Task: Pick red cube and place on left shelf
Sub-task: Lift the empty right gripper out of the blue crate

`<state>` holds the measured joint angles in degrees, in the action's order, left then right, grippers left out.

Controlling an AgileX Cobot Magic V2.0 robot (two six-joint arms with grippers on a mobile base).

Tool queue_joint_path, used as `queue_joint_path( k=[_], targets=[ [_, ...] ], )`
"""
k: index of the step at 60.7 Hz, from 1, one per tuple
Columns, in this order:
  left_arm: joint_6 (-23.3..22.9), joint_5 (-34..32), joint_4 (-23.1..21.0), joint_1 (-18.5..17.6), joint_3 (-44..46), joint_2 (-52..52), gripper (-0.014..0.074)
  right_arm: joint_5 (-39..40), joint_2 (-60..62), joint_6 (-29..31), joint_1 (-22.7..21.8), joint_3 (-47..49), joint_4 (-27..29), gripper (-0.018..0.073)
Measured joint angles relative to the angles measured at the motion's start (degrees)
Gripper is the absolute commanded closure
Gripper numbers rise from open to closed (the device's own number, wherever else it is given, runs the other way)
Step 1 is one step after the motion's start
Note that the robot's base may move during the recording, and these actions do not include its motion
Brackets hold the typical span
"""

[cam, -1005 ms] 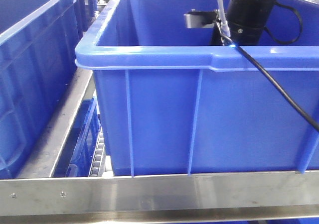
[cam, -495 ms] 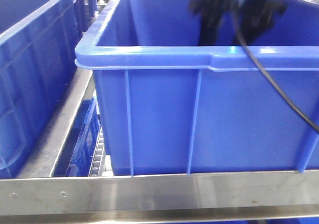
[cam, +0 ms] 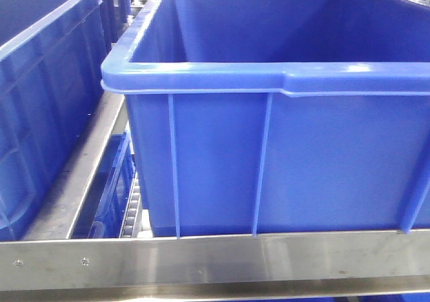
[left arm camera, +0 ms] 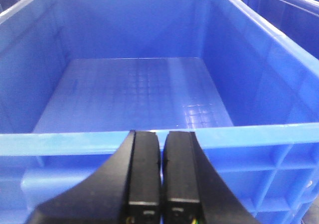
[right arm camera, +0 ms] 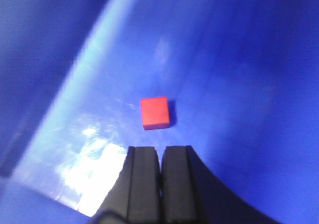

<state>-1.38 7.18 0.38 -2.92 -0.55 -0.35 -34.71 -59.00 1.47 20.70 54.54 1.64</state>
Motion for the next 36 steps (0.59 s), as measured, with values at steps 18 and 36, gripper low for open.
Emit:
queue_joint_path(
  k=[18, 36],
  targets=[
    [0.0, 0.0, 0.0, 0.0, 0.0, 0.0, 0.0495, 5.46, 31.51, 0.0, 0.0, -16.4, -0.09, 0.0514],
    [0.0, 0.0, 0.0, 0.0, 0.0, 0.0, 0.0495, 5.82, 52.96, 0.09, 0.0, -25.02, -0.09, 0.0514]
  ],
)
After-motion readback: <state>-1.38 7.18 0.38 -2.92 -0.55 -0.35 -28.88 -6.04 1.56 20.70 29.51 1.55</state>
